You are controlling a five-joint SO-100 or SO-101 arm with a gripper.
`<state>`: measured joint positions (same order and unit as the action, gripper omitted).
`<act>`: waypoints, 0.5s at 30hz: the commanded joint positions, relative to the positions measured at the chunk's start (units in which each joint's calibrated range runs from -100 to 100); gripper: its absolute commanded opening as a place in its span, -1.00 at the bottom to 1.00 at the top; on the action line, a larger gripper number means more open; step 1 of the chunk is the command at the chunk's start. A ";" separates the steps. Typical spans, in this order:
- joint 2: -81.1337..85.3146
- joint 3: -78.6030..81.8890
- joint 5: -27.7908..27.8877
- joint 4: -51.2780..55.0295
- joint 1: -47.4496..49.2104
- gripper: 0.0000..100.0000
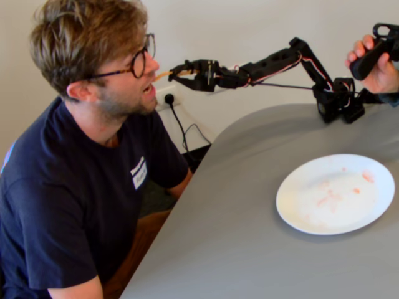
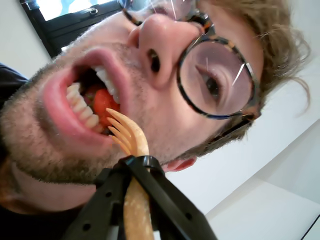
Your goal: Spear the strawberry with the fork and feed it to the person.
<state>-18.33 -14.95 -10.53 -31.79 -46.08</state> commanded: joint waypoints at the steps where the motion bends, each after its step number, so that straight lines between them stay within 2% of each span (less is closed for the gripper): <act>1: 0.67 -2.19 -0.17 0.11 0.03 -0.98; 6: 4.65 -1.01 -0.17 0.02 -0.49 -0.98; 12: 15.75 13.32 -0.22 -0.67 0.03 -0.98; 15: 24.47 25.95 -0.27 -0.67 0.63 -0.98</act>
<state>-2.15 4.08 -10.53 -31.70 -46.16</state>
